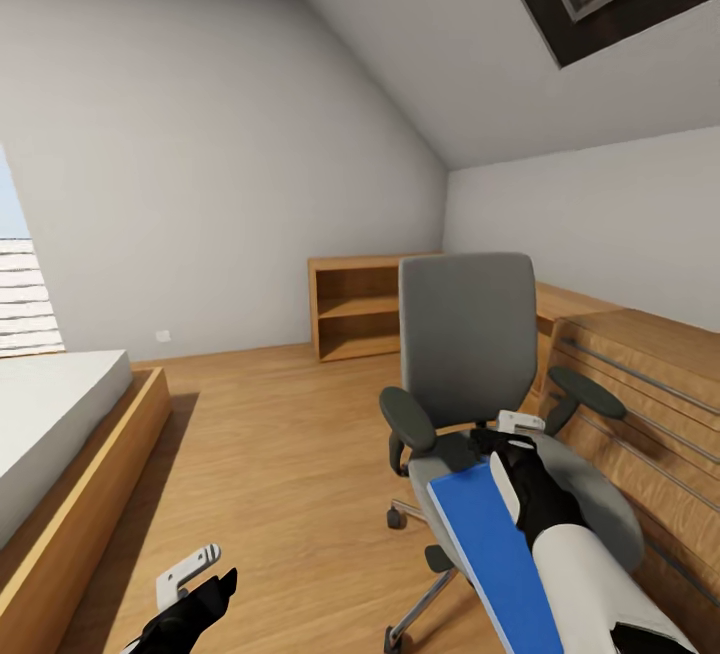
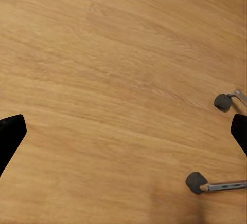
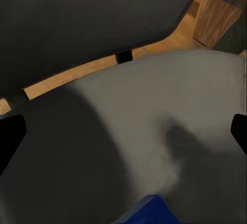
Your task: In the bedroom, organize the workspace by keeping the computer under the desk, ensuring the monitor is on the desk, placing the keyboard on the desk next to the monitor, placing the mouse on the desk next to the keyboard, moving the folder from the swivel chair onto the desk next to the mouse, stacking the notebook on top of the folder with the pen on top of the notebook, and positioning the swivel chair next to the desk.
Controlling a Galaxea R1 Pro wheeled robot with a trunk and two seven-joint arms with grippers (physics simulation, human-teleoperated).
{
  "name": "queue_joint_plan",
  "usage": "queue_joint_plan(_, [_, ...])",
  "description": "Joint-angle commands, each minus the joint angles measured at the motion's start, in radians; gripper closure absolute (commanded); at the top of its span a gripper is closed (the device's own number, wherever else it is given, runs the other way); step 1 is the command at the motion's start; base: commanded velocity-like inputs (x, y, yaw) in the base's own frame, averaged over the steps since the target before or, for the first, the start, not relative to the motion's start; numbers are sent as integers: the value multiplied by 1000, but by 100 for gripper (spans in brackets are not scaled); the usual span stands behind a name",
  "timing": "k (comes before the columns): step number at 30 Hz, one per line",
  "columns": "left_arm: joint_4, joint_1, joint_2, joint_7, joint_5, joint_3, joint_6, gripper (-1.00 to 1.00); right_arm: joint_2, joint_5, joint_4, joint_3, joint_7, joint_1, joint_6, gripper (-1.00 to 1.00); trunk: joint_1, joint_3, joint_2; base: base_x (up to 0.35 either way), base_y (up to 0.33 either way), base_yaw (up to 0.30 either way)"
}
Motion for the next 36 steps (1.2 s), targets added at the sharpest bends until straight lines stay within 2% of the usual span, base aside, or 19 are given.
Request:
queue_joint_plan(1, [-2,0,-1,6,11,1,3,-100,1,8,-18,-4,1,1,13,-100,0,0,0,0,0,0])
queue_joint_plan(5, [-2,0,-1,6,11,1,3,-100,3,7,-92,-5,1,16,54,-100,0,3,0,0,0,0])
queue_joint_plan(16, [-2,0,-1,6,11,1,3,-100,9,-1,-312,-4,2,110,167,-100,0,5,0,0,0,0])
queue_joint_plan(23, [-2,0,-1,6,11,1,3,-100,26,-4,-425,-5,3,146,250,-100,0,5,0,0,0,0])
queue_joint_plan(25, [-2,0,-1,6,11,1,3,-100,35,-5,-467,-5,3,158,297,-100,0,5,0,0,0,0])
queue_joint_plan(36, [-2,0,-1,6,11,1,3,-100,59,-8,-601,-4,5,194,444,-100,0,5,0,0,0,0])
